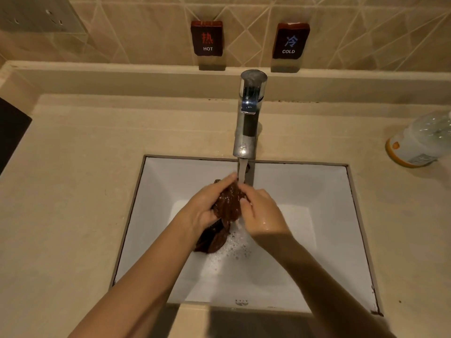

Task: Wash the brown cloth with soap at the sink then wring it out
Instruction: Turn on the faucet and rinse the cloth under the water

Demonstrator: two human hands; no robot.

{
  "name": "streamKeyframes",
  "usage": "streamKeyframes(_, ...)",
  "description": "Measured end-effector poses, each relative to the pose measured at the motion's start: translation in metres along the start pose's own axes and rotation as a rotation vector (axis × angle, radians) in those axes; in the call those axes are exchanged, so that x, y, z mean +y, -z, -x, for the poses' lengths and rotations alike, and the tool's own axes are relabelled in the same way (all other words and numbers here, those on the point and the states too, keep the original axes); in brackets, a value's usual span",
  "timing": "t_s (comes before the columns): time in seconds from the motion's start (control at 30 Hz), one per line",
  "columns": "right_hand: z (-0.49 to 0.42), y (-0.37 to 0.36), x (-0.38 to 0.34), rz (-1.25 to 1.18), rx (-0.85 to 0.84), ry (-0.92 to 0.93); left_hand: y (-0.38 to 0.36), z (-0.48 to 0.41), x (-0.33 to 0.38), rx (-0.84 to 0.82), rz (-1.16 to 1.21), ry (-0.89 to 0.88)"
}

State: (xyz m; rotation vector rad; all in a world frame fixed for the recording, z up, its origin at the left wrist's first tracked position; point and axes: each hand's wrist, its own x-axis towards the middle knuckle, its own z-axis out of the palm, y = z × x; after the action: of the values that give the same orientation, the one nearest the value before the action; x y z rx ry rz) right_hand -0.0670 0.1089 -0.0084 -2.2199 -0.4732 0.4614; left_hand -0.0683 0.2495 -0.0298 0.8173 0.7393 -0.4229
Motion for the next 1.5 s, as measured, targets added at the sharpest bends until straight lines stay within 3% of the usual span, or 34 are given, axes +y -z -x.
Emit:
streamKeyframes(0.13,-0.01,0.032,0.016,-0.218,0.199,-0.132,0.004,0.002,-0.007,-0.042,-0.018,0.019)
streamKeyframes(0.23,-0.033,0.025,0.02,-0.284,-0.057,-0.238,-0.001,0.003,-0.006,-0.117,0.011,-0.021)
streamKeyframes(0.3,-0.04,0.009,0.023,-0.528,-0.229,-0.376,-0.006,0.005,-0.003,-0.146,0.084,-0.044)
streamKeyframes(0.4,-0.038,-0.007,0.038,-0.804,-0.288,-0.413,-0.013,0.015,0.004,-0.172,0.134,-0.109)
streamKeyframes(0.6,-0.039,0.012,0.045,-0.478,-0.323,-0.275,0.005,0.024,0.013,-0.025,0.137,-0.163)
streamKeyframes(0.77,-0.039,0.02,0.019,-0.442,-0.139,-0.091,0.01,0.017,0.004,0.003,0.07,-0.13)
streamKeyframes(0.83,-0.035,0.012,0.004,-0.317,-0.088,-0.059,0.0,0.014,-0.005,-0.007,-0.031,-0.105)
streamKeyframes(0.9,-0.03,-0.003,-0.006,-0.181,-0.015,-0.084,-0.014,0.008,-0.012,0.057,-0.107,-0.137)
streamKeyframes(1.03,-0.038,-0.013,-0.007,-0.156,0.182,-0.285,-0.029,-0.009,-0.022,0.21,-0.095,-0.205)
streamKeyframes(1.13,-0.048,-0.012,-0.001,0.01,0.263,-0.216,-0.025,-0.013,-0.023,0.227,-0.132,-0.209)
streamKeyframes(1.3,-0.042,-0.019,0.01,-0.16,0.248,-0.217,-0.014,-0.008,-0.015,0.044,0.071,-0.156)
streamKeyframes(1.4,-0.028,-0.028,0.002,-0.041,0.164,-0.166,-0.018,-0.01,-0.016,0.09,0.02,-0.155)
streamKeyframes(1.5,-0.034,-0.023,-0.008,-0.001,0.236,-0.22,-0.025,-0.011,-0.022,0.161,0.048,-0.143)
